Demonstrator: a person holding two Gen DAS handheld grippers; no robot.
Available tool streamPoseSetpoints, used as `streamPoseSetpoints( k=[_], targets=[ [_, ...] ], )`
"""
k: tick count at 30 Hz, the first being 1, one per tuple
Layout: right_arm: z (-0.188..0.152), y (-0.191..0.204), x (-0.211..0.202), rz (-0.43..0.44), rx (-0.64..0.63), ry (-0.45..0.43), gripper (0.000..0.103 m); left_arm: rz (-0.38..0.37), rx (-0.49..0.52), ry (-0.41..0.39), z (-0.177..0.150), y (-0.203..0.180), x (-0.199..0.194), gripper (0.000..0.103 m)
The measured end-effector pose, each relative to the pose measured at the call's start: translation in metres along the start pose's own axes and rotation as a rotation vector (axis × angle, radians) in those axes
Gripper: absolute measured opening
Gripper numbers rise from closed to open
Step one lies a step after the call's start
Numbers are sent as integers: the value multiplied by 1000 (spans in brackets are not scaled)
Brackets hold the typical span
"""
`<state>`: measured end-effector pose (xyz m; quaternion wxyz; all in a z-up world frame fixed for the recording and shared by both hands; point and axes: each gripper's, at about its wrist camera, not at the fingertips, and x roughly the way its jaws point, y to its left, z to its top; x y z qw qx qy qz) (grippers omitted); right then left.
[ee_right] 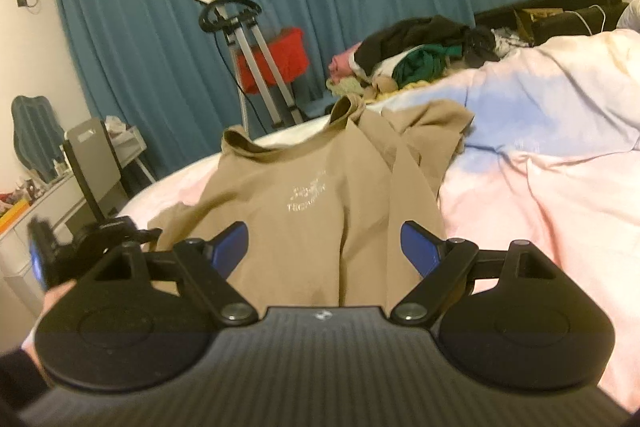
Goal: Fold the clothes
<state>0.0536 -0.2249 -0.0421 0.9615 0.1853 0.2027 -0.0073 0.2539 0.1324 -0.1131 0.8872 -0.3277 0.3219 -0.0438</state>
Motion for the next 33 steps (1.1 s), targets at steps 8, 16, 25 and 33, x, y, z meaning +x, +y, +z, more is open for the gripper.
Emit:
streamPoseSetpoints(
  k=[8, 16, 25, 33],
  targets=[
    [9, -2, 9, -86, -81, -77, 85, 155, 113, -72, 103, -43, 4, 6],
    [5, -8, 37, -131, -86, -41, 85, 361, 176, -129, 159, -70, 20, 18],
    [1, -8, 39, -124, -78, -33, 85, 283, 57, -62, 90, -17, -3, 69],
    [-1, -3, 33, -103, -84, -39, 85, 178, 22, 155, -26, 12, -122, 71]
  ],
)
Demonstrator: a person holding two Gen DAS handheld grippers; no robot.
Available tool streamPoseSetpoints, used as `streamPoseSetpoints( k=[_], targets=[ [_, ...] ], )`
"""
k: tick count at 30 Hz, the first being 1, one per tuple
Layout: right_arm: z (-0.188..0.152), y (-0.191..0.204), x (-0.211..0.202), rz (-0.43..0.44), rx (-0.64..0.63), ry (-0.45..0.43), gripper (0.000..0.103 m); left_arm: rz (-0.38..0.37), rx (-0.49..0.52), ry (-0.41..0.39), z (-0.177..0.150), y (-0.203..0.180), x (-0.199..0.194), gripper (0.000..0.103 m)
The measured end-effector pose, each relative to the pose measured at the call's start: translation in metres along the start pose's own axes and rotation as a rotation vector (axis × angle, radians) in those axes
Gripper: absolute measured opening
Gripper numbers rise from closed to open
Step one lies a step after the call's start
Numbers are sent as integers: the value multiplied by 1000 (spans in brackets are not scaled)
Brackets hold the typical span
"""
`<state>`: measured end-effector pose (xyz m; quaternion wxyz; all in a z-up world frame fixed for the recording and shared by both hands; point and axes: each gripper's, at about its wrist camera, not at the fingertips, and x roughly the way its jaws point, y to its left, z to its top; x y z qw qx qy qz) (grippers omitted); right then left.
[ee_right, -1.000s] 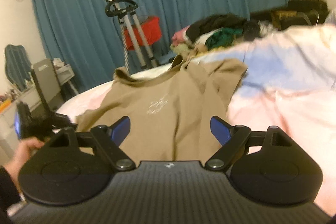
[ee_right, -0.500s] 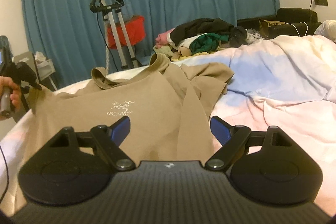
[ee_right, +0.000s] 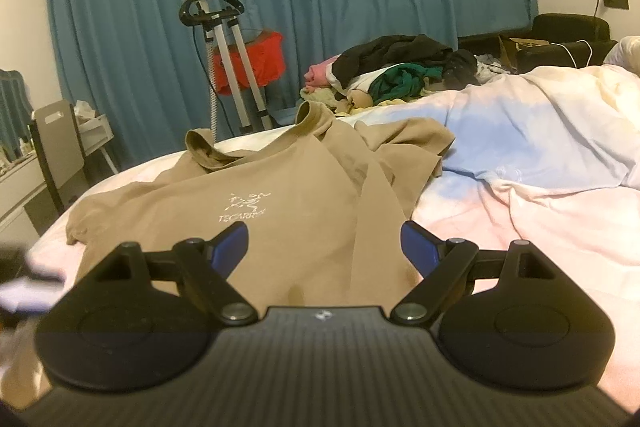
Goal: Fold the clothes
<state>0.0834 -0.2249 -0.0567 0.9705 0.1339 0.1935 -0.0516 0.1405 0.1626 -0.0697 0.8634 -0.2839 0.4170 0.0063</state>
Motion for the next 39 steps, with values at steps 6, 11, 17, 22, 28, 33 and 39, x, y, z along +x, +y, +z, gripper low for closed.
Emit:
streamPoseSetpoints(
  k=[6, 11, 17, 22, 28, 33, 39],
  targets=[
    [-4, 2, -11, 16, -14, 19, 84, -40, -20, 166, -72, 3, -52, 70],
    [-5, 0, -32, 0, -31, 15, 85, -17, 70, 313, -111, -5, -63, 68],
    [-4, -5, -60, -37, -55, 16, 85, 11, 163, 424, -121, -21, -70, 47],
    [-4, -11, -77, -44, -52, 22, 84, 65, 274, 425, -122, -33, -82, 5],
    [2, -13, -91, -43, -54, -9, 85, 70, 405, 400, -108, -47, -124, 2],
    [9, -19, -102, -32, -2, -59, 85, 188, 498, 397, -112, -38, -143, 2],
    [13, -13, -108, -40, -47, -93, 85, 186, 457, 384, -109, -36, -144, 12]
  ],
)
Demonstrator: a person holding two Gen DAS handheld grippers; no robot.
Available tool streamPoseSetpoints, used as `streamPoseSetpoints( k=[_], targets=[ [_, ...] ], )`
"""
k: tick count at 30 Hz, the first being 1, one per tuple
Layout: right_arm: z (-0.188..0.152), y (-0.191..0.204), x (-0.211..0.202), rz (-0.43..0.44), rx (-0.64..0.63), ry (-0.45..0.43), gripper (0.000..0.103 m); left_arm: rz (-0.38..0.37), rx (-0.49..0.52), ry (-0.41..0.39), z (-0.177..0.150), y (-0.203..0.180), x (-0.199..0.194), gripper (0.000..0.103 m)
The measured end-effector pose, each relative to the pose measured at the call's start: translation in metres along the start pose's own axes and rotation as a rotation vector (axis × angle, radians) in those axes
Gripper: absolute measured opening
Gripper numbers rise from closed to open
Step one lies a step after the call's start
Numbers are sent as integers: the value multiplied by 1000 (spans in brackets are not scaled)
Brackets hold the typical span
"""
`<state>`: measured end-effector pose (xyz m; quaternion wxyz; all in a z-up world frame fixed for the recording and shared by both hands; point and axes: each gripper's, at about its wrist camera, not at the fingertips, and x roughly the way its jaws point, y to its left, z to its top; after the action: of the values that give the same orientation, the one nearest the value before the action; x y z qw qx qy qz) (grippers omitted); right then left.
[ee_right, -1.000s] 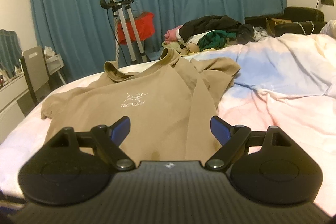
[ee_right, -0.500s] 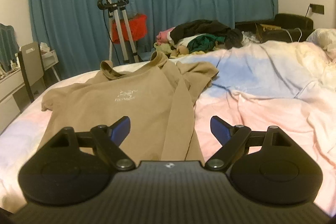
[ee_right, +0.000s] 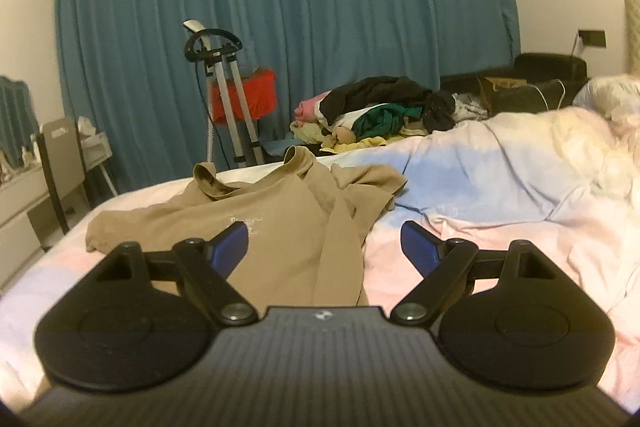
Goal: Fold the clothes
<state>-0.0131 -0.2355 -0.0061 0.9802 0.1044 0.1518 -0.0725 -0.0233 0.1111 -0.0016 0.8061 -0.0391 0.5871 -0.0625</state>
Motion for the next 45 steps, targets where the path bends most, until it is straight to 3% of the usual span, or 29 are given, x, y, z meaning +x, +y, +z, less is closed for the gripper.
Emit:
streamPoseSetpoints(
  k=[2, 5, 11, 15, 20, 23, 28, 35, 45],
  targets=[
    [0, 1, 1, 12, -5, 10, 85, 10, 33, -30, -9, -22, -4, 42],
    [0, 2, 2, 30, 7, 15, 84, 13, 93, -118, -13, -52, -17, 73],
    [0, 1, 5, 47, 25, 22, 84, -15, 162, -394, 2, -95, -49, 89],
    [0, -2, 9, 50, 49, 26, 84, -31, 154, -561, 19, -118, -58, 94],
    [-1, -5, 17, 29, 42, 41, 84, -81, 150, -655, 30, -145, -45, 98],
    [-3, -6, 23, 19, 42, 54, 84, -95, 147, -692, 15, -147, -32, 99],
    [-4, -8, 37, 5, 49, 71, 84, -89, 72, -660, 24, -115, 23, 100],
    [-4, -8, 65, -12, 15, 56, 84, -110, -41, -614, 32, -95, 45, 101],
    [-12, -59, 127, 44, 245, 106, 84, -82, -82, -573, 35, -93, 67, 101]
  ],
)
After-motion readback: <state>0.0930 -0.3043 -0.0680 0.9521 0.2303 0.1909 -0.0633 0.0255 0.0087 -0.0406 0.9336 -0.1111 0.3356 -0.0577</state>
